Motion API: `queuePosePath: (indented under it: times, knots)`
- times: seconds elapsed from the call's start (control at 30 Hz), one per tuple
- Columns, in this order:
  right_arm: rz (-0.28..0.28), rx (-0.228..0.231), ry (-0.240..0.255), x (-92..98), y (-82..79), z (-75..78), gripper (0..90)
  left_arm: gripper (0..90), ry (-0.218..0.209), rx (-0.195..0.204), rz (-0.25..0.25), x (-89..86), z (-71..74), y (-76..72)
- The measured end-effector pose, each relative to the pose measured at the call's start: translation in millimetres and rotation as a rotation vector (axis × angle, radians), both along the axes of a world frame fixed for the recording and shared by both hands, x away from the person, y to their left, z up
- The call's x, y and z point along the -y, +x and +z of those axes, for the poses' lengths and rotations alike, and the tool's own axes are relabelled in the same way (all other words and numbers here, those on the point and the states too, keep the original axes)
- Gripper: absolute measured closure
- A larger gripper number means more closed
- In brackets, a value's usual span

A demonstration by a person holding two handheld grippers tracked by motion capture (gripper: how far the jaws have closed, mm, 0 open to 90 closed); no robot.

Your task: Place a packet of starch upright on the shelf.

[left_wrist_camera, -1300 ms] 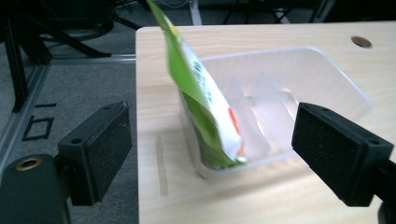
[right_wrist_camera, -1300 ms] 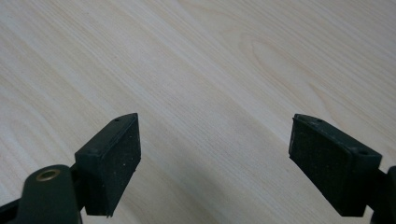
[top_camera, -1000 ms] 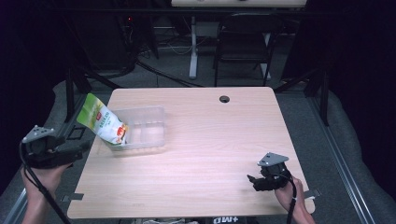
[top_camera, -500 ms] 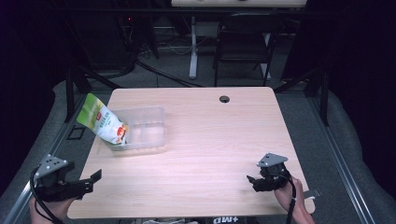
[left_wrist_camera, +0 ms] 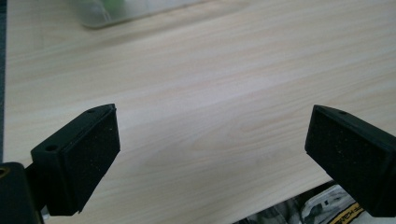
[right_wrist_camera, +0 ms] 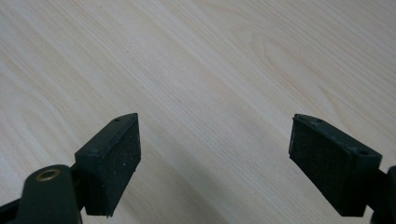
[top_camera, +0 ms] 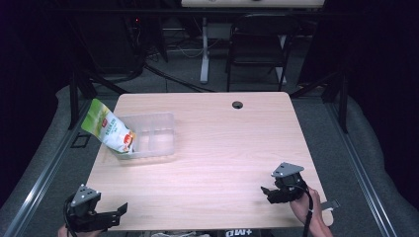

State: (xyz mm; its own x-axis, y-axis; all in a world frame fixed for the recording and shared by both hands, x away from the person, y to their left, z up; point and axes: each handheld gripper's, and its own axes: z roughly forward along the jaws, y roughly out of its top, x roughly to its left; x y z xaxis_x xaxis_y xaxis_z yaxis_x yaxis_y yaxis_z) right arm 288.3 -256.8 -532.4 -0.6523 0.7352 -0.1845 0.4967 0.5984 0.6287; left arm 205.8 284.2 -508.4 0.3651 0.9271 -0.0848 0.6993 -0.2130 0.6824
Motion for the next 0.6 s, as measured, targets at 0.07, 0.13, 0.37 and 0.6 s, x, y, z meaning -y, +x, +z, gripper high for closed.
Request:
queuePosePath:
  times: [0.07,0.13,0.37,0.6]
  knots:
    - [-0.002,0.000,-0.003,-0.2,0.0,0.0,16.1,2.8,0.007,0.001,0.002,1.4,-3.5,-0.6]
    - [0.002,0.000,-0.002,-0.8,0.1,0.0,16.1,2.8,0.009,0.000,0.004,1.4,-7.1,-0.5]
    - [0.009,-0.008,-0.012,0.1,-0.8,-0.8,16.1,2.7,0.018,-0.020,-0.035,3.9,-17.4,5.3]
    - [0.009,-0.008,-0.019,-1.0,0.2,-2.6,16.0,2.5,0.003,-0.037,-0.054,3.0,-21.3,11.1]
